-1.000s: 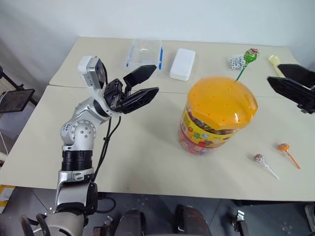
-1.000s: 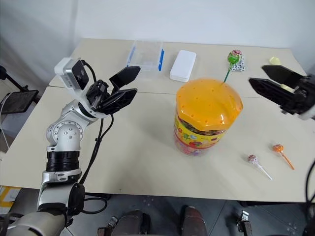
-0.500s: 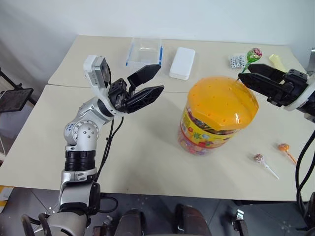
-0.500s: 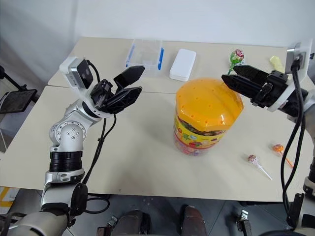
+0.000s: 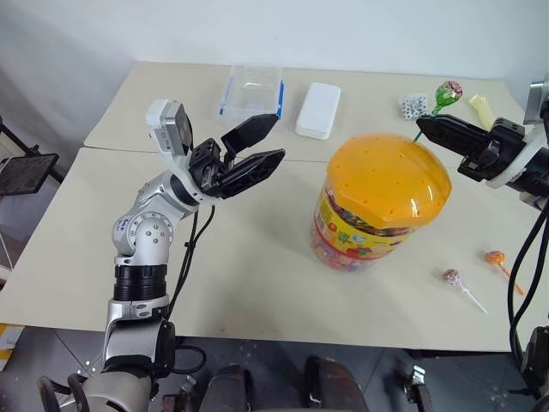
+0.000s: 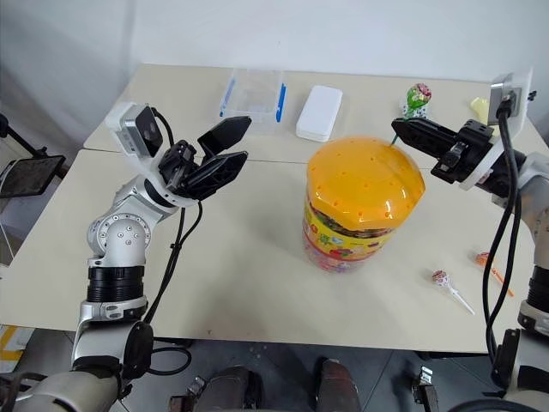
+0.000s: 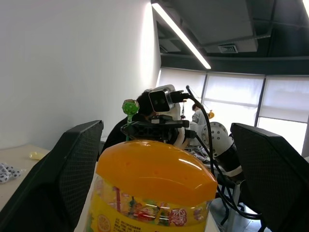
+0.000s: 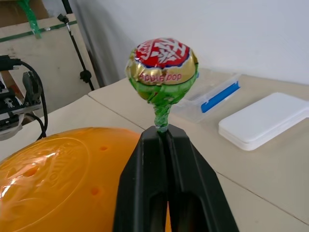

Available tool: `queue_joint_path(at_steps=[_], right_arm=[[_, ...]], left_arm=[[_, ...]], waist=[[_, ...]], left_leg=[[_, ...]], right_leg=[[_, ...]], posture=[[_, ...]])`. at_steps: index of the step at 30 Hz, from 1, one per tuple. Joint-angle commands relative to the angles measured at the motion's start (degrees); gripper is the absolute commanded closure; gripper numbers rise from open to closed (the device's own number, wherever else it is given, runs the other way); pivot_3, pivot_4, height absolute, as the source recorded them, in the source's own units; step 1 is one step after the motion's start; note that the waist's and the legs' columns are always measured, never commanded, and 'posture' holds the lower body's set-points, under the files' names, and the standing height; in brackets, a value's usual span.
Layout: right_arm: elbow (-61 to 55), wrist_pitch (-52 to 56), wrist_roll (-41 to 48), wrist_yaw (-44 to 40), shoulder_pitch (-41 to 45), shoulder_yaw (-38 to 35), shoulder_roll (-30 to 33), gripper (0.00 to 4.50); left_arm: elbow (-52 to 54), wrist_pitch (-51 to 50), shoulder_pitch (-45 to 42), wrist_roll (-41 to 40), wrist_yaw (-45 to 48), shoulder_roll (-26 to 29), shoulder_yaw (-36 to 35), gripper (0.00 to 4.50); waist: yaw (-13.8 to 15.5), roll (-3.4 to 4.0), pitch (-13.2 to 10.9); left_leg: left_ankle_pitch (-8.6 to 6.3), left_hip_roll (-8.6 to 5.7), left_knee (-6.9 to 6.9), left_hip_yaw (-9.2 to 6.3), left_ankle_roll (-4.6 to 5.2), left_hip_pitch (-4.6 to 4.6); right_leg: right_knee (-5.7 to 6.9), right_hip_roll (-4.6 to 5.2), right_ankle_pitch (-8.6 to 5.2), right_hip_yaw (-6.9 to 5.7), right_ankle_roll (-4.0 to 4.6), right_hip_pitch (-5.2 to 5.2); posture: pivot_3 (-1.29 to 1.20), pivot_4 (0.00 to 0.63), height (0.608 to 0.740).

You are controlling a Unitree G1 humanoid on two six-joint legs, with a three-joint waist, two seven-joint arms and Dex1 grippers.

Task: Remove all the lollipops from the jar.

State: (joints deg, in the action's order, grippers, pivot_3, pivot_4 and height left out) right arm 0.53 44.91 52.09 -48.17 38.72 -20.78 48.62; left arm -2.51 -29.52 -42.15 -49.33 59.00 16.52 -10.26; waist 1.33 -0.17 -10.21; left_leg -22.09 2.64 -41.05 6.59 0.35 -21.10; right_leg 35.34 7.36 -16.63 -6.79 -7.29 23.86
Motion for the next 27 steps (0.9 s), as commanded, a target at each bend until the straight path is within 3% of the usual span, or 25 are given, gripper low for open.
queue_joint_path(at_steps=[1,4,8,11,13,18,23,27], right_arm=[[1.15,-5.47,1.32,-0.06,5.06,-7.06,0.82,4.44],[5.19,-5.07,1.46,0.64,7.39,-11.4,4.69,4.44],[8.36,-1.57,-2.8,-1.23,-0.91,-14.74,13.26,4.44],[8.58,-0.23,-12.76,-2.69,-17.37,-13.33,20.63,4.44],[8.33,1.13,-19.93,0.56,-26.7,-10.44,23.7,4.44],[7.28,-1.83,-27.92,4.52,-36.76,-7.41,20.97,4.44],[5.92,-4.04,-29.94,3.83,-41.73,-6.86,16.53,4.44],[4.11,-4.94,-27.16,1.31,-42.28,-12.35,13.82,3.58]], left_arm=[[2.12,0.5,-1.05,-0.86,2.72,0.95,0.33,0.0],[2.04,3.01,-0.64,3.27,8.43,3.79,3.61,0.0],[2.56,5.38,0.29,6.16,14.34,6.85,6.89,0.0],[3.32,9.04,2.48,10.47,19.83,10.19,10.63,0.0],[3.41,10.35,3.27,11.9,21.04,11.09,11.81,0.0],[0.46,14.36,2.81,17.23,21.32,12.2,13.76,0.0],[1.3,13.86,3.46,17.52,21.25,11.98,14.14,0.0],[0.6,14.56,3.78,18.99,20.4,13.29,13.13,0.0]], waist=[[0.01,0.0,0.0],[0.19,0.0,0.0],[0.41,-0.01,0.0],[0.26,0.0,0.0],[0.08,0.01,0.01],[-0.38,0.14,0.06],[-0.15,0.15,0.07],[0.02,0.16,0.07]], left_leg=[[0.0,0.0,-0.01,0.01,0.0,0.0],[0.0,0.0,0.01,0.02,0.0,-0.06],[0.0,-0.01,0.08,-0.05,0.0,-0.08],[-0.01,-0.02,0.13,0.05,0.01,-0.11],[-0.01,-0.01,0.15,0.09,0.01,-0.05],[0.03,0.0,0.0,0.37,0.06,0.04],[0.03,0.01,0.02,0.33,0.04,0.03],[0.03,0.0,0.05,0.29,0.04,0.01]], right_leg=[[0.0,0.0,0.0,0.0,0.0,0.0],[0.01,0.0,0.0,-0.01,0.0,0.06],[-0.04,0.0,0.01,-0.09,-0.03,0.05],[-0.21,0.02,0.03,-0.1,-0.07,0.04],[-0.22,0.01,0.03,-0.08,-0.07,0.04],[-0.22,0.01,0.03,0.25,-0.05,0.04],[-0.23,-0.01,0.04,0.23,-0.05,0.03],[-0.27,-0.02,0.04,0.19,-0.05,0.03]], posture=[[0.0,0.15,0.74],[0.0,0.15,0.74],[0.0,0.15,0.74],[0.0,0.15,0.74],[0.0,0.15,0.74],[0.0,0.15,0.74],[0.0,0.15,0.74],[0.0,0.15,0.74]])
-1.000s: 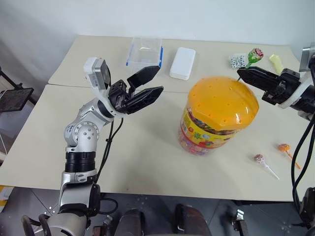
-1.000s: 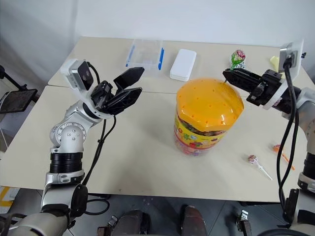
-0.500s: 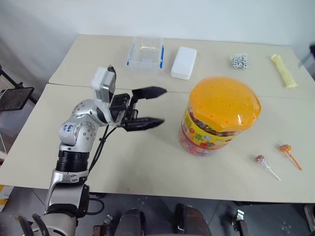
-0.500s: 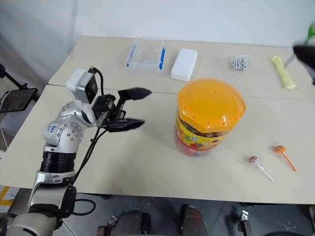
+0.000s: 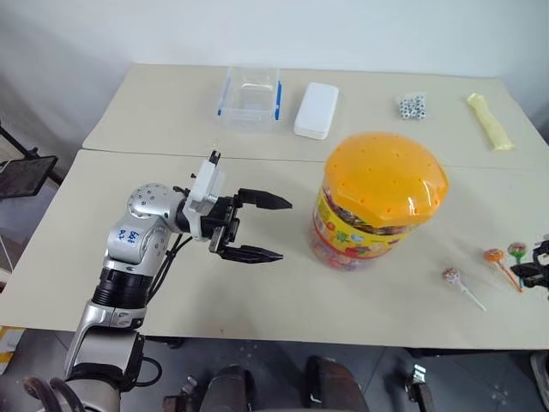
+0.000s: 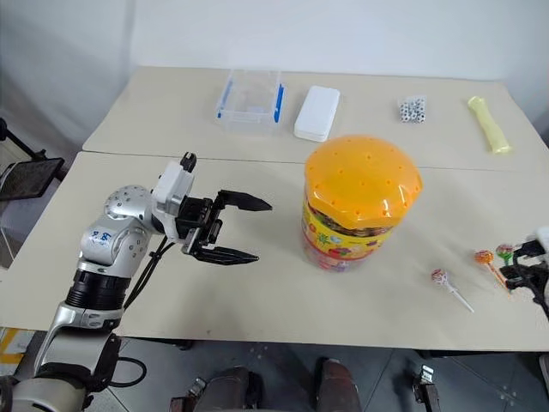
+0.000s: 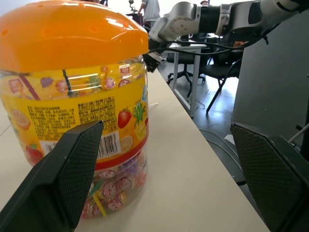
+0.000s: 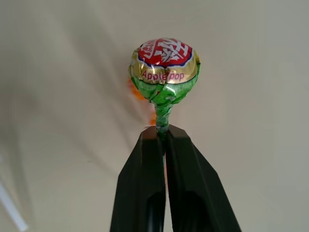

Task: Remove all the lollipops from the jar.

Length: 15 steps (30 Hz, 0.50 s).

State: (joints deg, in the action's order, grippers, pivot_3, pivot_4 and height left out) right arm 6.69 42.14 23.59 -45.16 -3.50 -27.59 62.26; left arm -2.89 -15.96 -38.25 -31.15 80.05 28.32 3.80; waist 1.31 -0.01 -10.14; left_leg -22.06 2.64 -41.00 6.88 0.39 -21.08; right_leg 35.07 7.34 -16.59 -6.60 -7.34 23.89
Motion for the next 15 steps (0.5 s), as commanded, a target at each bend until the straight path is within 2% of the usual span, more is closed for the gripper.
queue_joint_path(at_steps=[1,4,6,8,10,15], right_arm=[[-1.92,-3.77,1.02,-3.16,-0.85,-7.43,0.77,3.2],[-1.97,-9.69,1.54,-7.6,-1.93,-12.5,0.8,2.18],[-4.28,-16.05,5.25,-14.31,-1.8,-16.1,-1.59,1.5],[-8.49,-14.71,12.13,-19.01,-1.69,-19.59,-4.3,0.76],[-12.81,-12.97,16.18,-21.32,-1.88,-19.75,-5.57,0.1],[-24.16,-13.43,21.02,-20.37,-1.12,-12.67,-11.55,0.04]], left_arm=[[0.54,0.64,-0.48,-0.13,-0.48,2.05,-2.25,0.0],[0.57,-2.37,-0.31,-3.64,0.36,3.03,-4.38,0.0],[0.01,-1.32,0.36,-2.24,1.8,4.07,-3.74,0.0],[-0.87,-0.72,0.83,-1.56,1.46,4.75,-4.34,0.0],[-1.89,0.13,1.46,-0.57,-0.22,5.74,-5.82,0.0],[-4.36,6.41,6.24,5.5,-6.24,8.48,-8.32,0.0]], waist=[[0.06,0.0,0.0],[0.19,0.0,0.0],[0.13,-0.01,-0.01],[0.1,-0.01,-0.01],[0.09,-0.01,-0.01],[-0.06,-0.02,-0.01]], left_leg=[[0.0,0.0,-0.01,0.0,0.0,0.0],[0.0,-0.01,-0.02,-0.03,0.0,-0.01],[0.0,-0.01,-0.02,-0.03,0.01,0.0],[0.0,0.01,0.0,-0.04,0.0,0.04],[0.0,0.02,-0.01,-0.09,0.0,0.08],[-0.01,0.04,0.01,-0.13,-0.02,0.13]], right_leg=[[0.0,0.0,0.0,0.0,0.0,0.0],[-0.01,0.0,0.0,-0.01,0.0,-0.01],[-0.04,0.0,0.0,-0.01,0.0,-0.04],[-0.04,-0.03,0.0,-0.02,0.0,-0.07],[0.0,-0.04,0.0,-0.04,0.0,-0.1],[0.05,-0.04,0.0,-0.06,0.0,-0.11]], posture=[[0.0,0.15,0.74],[0.0,0.15,0.74],[0.0,0.15,0.74],[0.0,0.15,0.74],[0.0,0.15,0.74],[0.0,0.15,0.74]])
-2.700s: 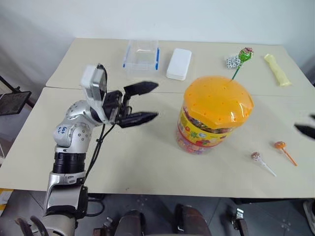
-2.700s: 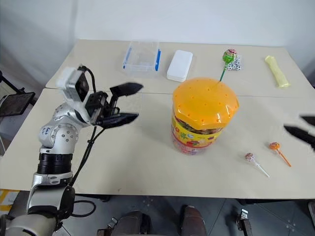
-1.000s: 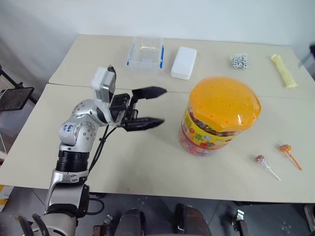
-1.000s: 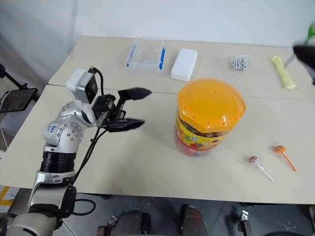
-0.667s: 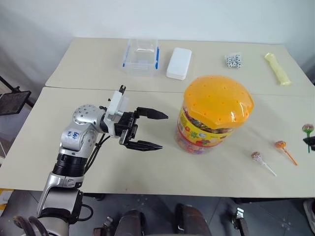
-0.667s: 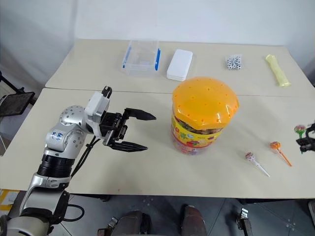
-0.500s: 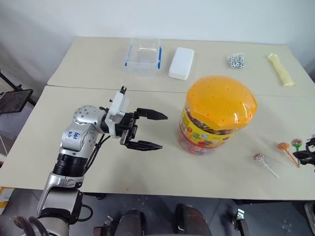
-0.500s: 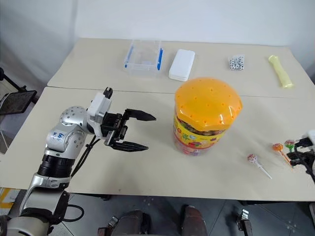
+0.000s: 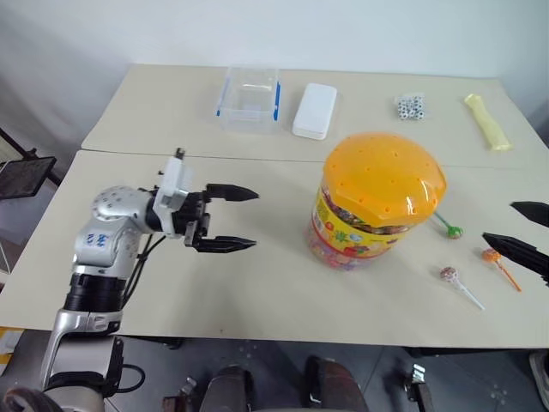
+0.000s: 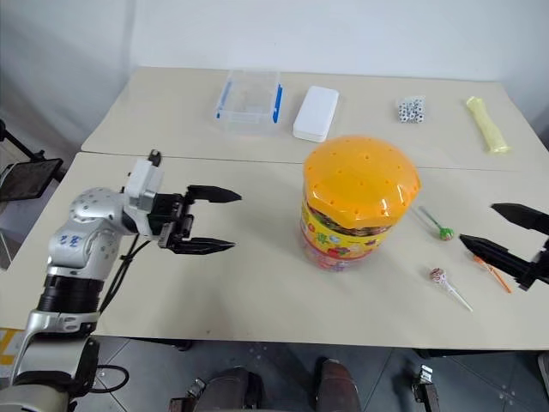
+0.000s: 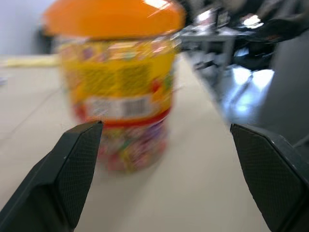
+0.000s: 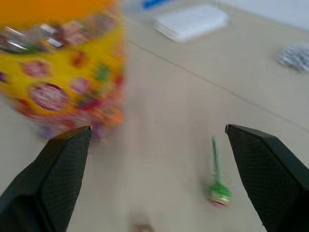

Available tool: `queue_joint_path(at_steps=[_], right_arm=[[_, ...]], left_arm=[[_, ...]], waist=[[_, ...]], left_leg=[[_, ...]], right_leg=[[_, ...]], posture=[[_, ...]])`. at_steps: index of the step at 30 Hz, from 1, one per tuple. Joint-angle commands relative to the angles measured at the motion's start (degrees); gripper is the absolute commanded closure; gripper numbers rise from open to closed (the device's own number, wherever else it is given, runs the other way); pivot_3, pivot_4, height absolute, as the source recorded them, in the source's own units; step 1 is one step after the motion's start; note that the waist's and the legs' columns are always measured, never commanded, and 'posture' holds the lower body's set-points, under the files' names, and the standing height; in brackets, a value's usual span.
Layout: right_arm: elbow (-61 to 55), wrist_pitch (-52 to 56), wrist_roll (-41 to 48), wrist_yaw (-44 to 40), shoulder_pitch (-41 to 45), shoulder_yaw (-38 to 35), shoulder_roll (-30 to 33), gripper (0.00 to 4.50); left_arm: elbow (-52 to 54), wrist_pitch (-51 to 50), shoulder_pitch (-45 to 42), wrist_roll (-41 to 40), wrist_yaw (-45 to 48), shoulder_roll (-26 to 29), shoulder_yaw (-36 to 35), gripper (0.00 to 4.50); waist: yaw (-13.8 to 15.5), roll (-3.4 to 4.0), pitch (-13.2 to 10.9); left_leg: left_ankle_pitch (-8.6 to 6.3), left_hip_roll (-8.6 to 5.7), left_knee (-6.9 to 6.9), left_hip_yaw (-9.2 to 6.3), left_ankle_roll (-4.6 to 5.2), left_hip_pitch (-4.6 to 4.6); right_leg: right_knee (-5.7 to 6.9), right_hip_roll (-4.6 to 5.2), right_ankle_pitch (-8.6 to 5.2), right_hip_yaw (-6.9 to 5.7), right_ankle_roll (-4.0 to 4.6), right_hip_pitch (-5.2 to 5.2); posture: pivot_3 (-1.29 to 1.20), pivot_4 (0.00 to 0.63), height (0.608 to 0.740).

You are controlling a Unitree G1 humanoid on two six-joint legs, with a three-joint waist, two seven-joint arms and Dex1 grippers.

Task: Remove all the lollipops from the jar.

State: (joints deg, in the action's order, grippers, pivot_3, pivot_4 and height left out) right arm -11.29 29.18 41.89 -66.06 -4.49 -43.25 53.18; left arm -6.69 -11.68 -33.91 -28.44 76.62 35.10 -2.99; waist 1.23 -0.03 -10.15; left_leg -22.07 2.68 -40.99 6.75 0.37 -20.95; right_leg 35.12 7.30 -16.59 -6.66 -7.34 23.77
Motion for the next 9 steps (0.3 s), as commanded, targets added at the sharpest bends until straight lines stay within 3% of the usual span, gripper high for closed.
queue_joint_path(at_steps=[1,6,9], right_arm=[[-7.66,-0.87,2.59,0.56,-0.55,4.27,-3.21,0.04],[-6.22,-18.19,-9.92,-1.83,-2.88,17.99,-11.2,0.04],[-2.48,-24.66,-13.78,-1.82,-3.36,19.29,-12.5,0.04]], left_arm=[[-1.0,2.2,2.56,3.4,-3.41,2.15,-1.55,0.0],[-2.21,8.31,12.88,8.37,-9.87,2.62,-3.24,0.0],[-0.35,11.04,16.73,9.07,-13.87,1.24,-4.37,0.0]], waist=[[0.06,0.0,0.0],[0.13,-0.08,0.05],[0.28,-0.03,0.01]], left_leg=[[0.0,0.0,0.0,0.0,0.0,0.01],[-0.02,-0.05,0.02,0.0,-0.01,0.06],[-0.02,-0.06,0.0,0.0,0.0,-0.03]], right_leg=[[0.01,0.0,0.0,0.0,0.0,0.0],[-0.04,0.04,0.0,-0.01,-0.01,-0.07],[-0.04,0.06,0.0,-0.03,-0.01,-0.03]], posture=[[0.0,0.15,0.74],[0.0,0.15,0.74],[0.0,0.15,0.74]])
